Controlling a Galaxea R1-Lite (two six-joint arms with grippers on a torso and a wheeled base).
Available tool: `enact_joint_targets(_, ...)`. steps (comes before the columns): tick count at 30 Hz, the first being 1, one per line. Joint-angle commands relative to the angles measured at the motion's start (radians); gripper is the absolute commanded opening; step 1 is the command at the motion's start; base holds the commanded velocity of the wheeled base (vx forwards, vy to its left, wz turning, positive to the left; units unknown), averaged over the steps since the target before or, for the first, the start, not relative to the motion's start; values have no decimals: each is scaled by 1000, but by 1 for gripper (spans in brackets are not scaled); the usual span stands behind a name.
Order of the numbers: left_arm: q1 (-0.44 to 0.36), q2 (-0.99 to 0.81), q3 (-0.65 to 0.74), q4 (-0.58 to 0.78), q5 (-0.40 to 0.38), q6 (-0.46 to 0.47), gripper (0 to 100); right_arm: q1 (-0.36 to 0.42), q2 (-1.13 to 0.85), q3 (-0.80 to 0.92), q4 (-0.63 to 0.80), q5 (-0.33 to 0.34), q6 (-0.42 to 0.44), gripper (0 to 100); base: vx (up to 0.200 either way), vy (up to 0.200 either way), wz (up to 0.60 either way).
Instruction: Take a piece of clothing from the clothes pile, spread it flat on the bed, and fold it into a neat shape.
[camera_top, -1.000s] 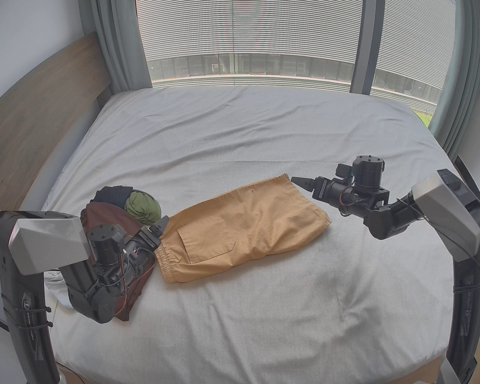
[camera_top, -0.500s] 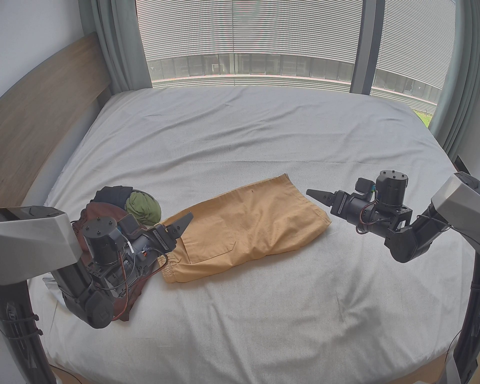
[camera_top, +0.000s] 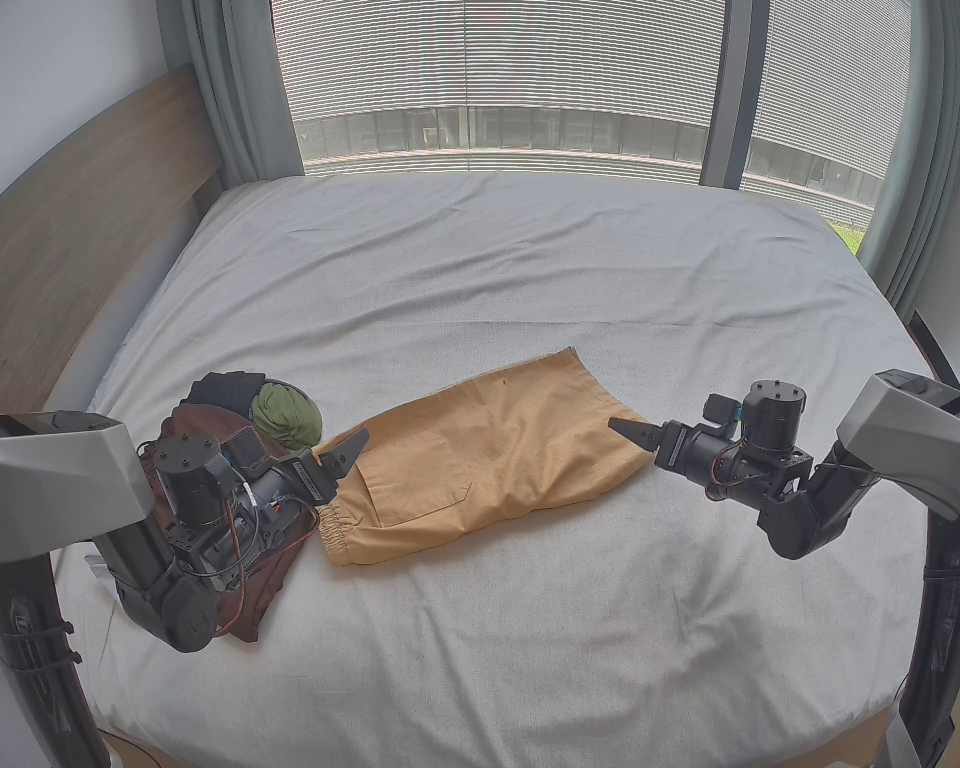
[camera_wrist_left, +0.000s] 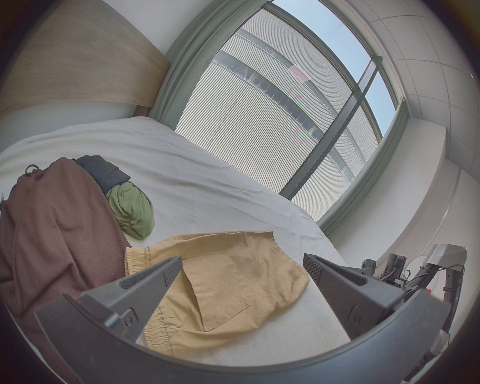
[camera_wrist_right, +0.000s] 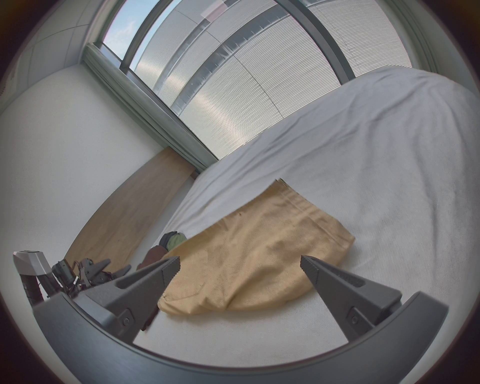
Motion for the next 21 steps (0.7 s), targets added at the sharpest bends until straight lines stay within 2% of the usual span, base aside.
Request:
enact_joint_targets(1,14,4,2,-1,1,15,100,-5,74,0,1,0,-1,100,0,0,0)
enact_joint_targets(8,14,9,5,-1,-1,24,100,-4,81,6,59,-1,1,100,0,0,0)
enact_joint_targets(21,14,23,2,-1,-2,21,100,9,203,-66,47,-20,10,100,0,0,0)
